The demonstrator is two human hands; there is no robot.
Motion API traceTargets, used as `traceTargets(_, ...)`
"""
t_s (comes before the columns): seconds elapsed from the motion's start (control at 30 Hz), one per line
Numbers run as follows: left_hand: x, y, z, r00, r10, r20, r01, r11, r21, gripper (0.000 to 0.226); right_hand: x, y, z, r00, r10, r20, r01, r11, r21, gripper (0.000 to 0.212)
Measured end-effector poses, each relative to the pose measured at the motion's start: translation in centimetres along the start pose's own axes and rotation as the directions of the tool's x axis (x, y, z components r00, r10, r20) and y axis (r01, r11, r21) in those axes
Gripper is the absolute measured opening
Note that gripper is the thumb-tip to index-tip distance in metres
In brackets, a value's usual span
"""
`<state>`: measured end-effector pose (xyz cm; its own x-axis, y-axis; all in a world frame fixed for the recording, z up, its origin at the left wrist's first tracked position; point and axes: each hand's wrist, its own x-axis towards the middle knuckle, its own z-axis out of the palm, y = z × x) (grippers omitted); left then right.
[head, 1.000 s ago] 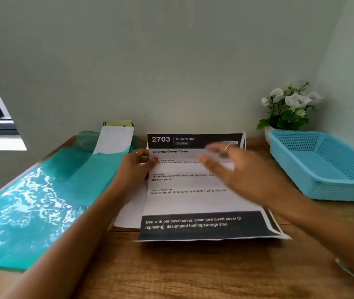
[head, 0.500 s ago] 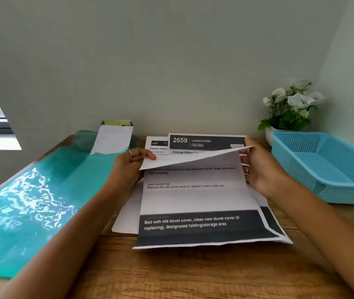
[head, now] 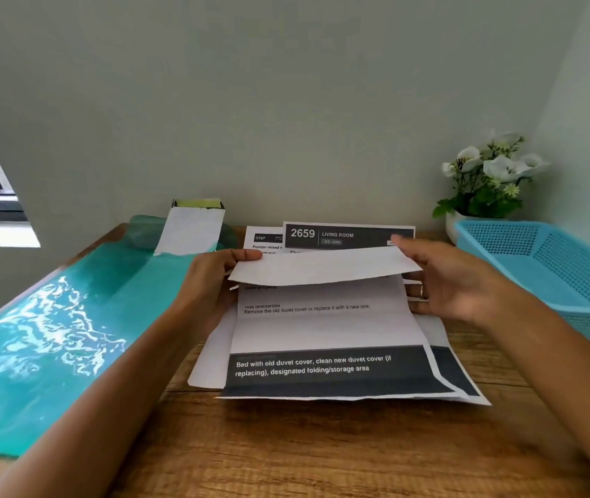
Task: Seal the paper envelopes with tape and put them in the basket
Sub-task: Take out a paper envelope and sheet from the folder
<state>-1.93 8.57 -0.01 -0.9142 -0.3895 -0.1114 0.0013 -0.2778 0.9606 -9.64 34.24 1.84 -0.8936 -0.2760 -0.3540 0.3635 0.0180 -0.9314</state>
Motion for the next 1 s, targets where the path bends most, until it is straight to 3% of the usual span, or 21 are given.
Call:
traceTargets(0.1,0.04,-0.07,-0.01,1.0,0.006,0.02,-0.006,1.0,-0.004,0.035,-0.18,0.13,-0.32,0.998,0.015,0.053,-0.011,0.996,-0.091,0.054)
traceTargets(0.33,0.88,-0.25,-0.14,1.0,-0.007,0.006,0.006,0.998,0.067,0.024,-0.24,0.15,-0.12,0.998,0.036,0.053,-0.028,0.988,-0.152,0.038)
traceTargets(0.43,0.8,-0.17,-0.19,0.994,0.04,0.098,-0.047,0.997,0.067,0.035,-0.06,0.35,-0.11,0.999,0.021,0.028,-0.017,0.99,-0.142,0.037)
traceTargets(0.67,0.94,-0.26,-0.15,0.984,0.109,0.139,-0.111,0.994,0.009,0.06,0.21,0.57,-0.07,1.0,-0.024,-0.02,0.023,0.996,-0.088,0.035)
traceTargets(1.0,0.49,-0.52,-0.3,0.978,-0.052,0.202,0.036,0.996,0.079,0.041,-0.18,0.17,-0.16,0.995,-0.046,-0.09,0.047,0.999,0.016,0.038)
